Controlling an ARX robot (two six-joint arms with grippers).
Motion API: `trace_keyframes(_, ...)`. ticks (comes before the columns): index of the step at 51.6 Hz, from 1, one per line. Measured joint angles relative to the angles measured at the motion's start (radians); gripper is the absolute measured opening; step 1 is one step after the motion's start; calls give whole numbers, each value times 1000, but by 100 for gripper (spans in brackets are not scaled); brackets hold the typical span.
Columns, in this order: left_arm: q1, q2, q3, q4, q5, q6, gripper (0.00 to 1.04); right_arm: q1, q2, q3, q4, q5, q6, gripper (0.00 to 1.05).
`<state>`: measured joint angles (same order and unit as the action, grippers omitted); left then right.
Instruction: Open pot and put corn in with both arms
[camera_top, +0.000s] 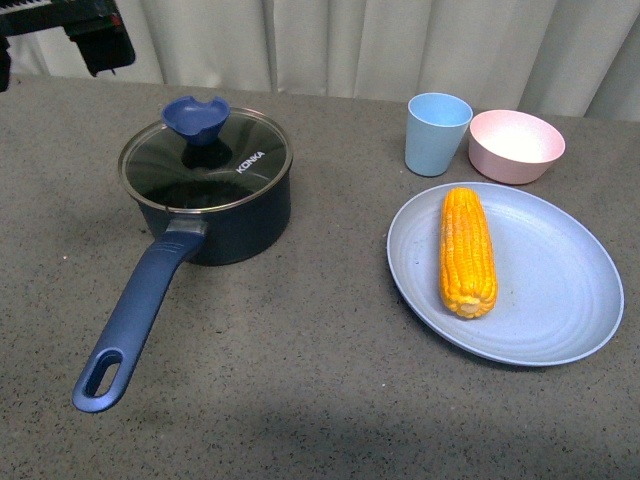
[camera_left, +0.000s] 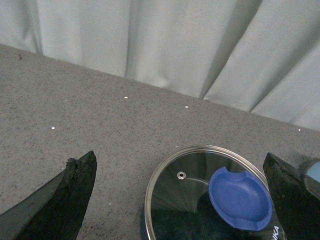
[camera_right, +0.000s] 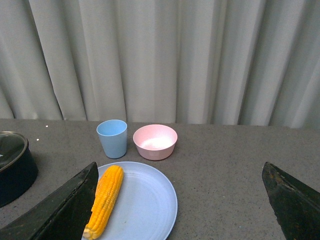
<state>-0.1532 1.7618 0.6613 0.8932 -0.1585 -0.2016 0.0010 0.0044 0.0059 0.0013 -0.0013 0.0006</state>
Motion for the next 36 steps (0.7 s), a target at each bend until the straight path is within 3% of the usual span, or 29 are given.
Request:
trace_keyframes(16, -97, 195, 144, 43, 39, 93, 98, 0, 0, 0, 0, 0, 0, 96)
trace_keyframes(36, -113, 343, 264, 6, 2, 87, 98, 0, 0, 0, 0, 0, 0, 96)
